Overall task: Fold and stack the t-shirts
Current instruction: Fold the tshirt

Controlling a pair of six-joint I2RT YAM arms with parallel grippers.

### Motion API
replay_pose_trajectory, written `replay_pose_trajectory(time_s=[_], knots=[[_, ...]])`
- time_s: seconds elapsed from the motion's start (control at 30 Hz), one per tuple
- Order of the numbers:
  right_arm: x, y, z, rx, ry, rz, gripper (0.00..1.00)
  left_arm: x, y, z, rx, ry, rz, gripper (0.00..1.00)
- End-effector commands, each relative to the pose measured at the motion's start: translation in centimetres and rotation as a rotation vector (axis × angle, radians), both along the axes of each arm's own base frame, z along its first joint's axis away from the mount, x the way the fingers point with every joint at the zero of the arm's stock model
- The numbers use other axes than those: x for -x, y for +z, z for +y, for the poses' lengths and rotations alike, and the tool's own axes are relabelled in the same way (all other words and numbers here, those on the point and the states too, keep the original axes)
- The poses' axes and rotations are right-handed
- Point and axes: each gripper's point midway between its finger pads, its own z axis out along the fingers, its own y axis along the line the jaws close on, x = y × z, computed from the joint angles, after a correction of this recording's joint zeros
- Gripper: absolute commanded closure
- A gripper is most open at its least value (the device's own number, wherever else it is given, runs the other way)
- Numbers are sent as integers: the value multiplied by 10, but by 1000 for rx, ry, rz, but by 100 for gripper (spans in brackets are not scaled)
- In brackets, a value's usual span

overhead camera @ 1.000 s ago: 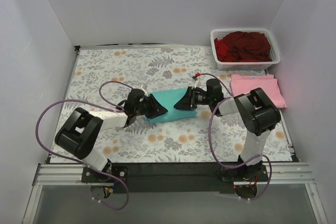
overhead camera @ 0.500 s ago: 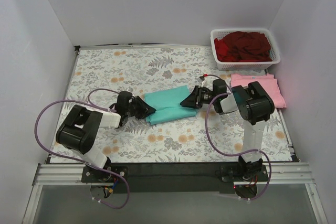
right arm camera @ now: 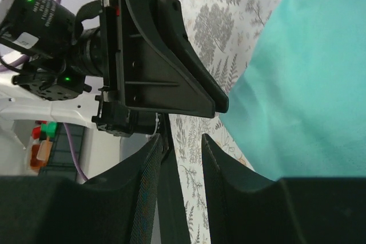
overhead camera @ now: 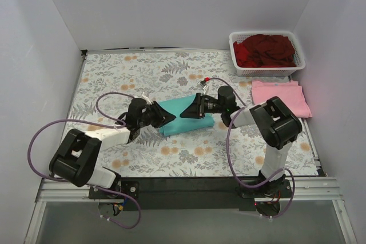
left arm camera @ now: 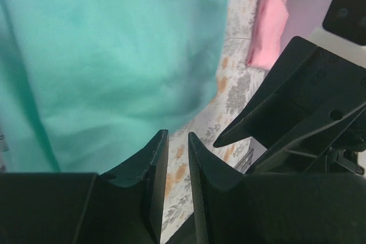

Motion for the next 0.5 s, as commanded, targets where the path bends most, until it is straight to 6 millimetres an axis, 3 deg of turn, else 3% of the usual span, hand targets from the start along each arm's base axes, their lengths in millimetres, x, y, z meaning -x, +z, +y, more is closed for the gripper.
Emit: replay_pose_trajectory(time_s=[0.0, 0.07, 0.17, 0.23, 0.33, 0.47], knots=[[0, -36, 8, 38, -41, 86, 59, 7, -38, 9, -55, 42, 94, 80], [2, -61, 8, 74, -49, 146, 60, 13, -56, 13, -82, 46, 141, 81], [4, -83, 6, 108, -59, 192, 61, 27, -81, 19, -99, 64, 232, 84], [5, -90, 3, 128, -66, 214, 61, 30, -83, 19, -75, 71, 245, 85], [1, -78, 2, 117, -64, 201, 62, 33, -84, 20, -83, 68, 255, 85], [-22, -34, -2, 58, -87, 118, 62, 15, -53, 17, -80, 75, 163, 85]])
